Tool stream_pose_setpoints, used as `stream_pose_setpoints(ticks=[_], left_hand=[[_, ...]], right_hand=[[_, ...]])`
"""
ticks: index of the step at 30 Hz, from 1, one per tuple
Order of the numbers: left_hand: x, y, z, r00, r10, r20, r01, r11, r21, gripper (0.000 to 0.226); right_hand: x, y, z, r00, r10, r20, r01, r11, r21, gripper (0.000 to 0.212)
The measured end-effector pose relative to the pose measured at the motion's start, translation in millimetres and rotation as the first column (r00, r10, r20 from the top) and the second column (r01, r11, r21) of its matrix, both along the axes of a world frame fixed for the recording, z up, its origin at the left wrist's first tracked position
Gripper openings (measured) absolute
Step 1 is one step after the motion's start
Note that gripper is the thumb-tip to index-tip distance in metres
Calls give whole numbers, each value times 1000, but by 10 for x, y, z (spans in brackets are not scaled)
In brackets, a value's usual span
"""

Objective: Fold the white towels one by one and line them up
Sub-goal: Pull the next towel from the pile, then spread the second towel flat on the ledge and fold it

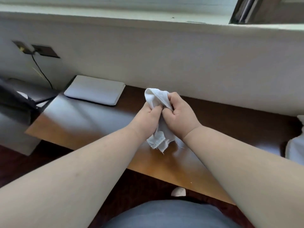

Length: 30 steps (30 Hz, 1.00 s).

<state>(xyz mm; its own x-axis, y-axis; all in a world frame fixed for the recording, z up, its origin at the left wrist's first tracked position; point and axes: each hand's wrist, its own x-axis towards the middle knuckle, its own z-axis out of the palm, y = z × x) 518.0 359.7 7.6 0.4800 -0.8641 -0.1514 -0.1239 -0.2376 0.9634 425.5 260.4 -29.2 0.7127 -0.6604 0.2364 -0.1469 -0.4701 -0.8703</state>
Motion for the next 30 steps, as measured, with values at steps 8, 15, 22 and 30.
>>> stream_pose_setpoints(ticks=[8,15,22,30], left_hand=[[770,-50,-450,907,-207,366,12,882,471,33],[1362,-59,-850,846,-322,425,-41,756,653,32],[1664,-210,-909,587,-612,530,174,735,655,71],[1346,-408,-826,472,-687,552,527,722,448,56]], right_hand=[[485,-221,-440,931,63,-361,-110,988,-111,16],[350,-425,-923,729,-112,-676,37,992,-125,18],[374,-32,-889,728,-217,-651,213,973,-86,30],[853,788,-790,819,-3,-574,0,1000,-5,23]])
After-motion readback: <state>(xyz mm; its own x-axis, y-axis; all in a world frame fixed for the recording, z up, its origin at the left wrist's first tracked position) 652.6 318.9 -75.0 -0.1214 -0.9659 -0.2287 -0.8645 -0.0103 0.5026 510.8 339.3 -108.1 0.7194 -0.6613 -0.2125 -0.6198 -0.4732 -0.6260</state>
